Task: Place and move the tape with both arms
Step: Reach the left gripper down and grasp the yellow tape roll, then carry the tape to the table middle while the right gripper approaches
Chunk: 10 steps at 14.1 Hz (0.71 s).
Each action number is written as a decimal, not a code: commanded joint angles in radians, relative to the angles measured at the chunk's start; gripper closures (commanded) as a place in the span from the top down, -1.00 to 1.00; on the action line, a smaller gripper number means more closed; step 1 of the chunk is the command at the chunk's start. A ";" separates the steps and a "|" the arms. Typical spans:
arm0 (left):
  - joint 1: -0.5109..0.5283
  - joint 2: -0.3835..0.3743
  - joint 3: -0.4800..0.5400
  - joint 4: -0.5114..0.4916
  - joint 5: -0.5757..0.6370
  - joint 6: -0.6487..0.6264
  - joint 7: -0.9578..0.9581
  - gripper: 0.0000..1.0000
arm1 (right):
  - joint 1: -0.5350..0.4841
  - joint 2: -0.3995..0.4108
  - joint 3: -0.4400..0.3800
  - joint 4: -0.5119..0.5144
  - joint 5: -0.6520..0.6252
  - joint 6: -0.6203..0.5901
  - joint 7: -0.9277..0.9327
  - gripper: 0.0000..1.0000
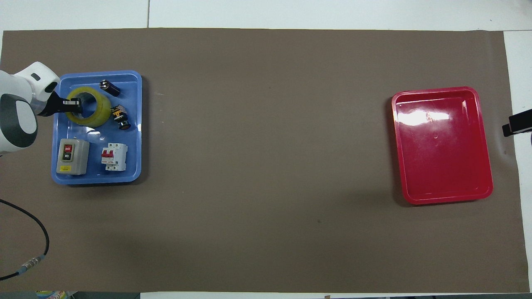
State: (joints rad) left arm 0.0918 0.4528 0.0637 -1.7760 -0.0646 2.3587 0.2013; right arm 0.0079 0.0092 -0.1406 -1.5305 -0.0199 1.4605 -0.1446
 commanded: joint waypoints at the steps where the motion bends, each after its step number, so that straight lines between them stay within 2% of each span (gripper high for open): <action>1: 0.009 -0.110 -0.001 -0.016 -0.015 -0.079 -0.008 -1.00 | -0.002 -0.012 0.003 -0.011 0.008 -0.002 -0.003 1.00; 4: -0.013 -0.206 0.002 -0.017 -0.012 -0.198 -0.049 -1.00 | 0.004 -0.012 0.007 -0.011 0.008 -0.002 -0.003 1.00; 6: -0.090 -0.235 0.002 -0.020 -0.001 -0.239 -0.173 -1.00 | 0.003 -0.012 0.007 -0.011 0.008 -0.005 -0.004 1.00; 10: -0.312 -0.218 -0.001 -0.077 0.124 -0.152 -0.509 -1.00 | 0.012 -0.018 0.009 -0.013 0.008 -0.035 -0.007 1.00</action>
State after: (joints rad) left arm -0.1306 0.2324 0.0518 -1.8109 0.0108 2.1476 -0.1672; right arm 0.0175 0.0083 -0.1376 -1.5305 -0.0198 1.4395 -0.1446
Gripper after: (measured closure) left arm 0.784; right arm 0.000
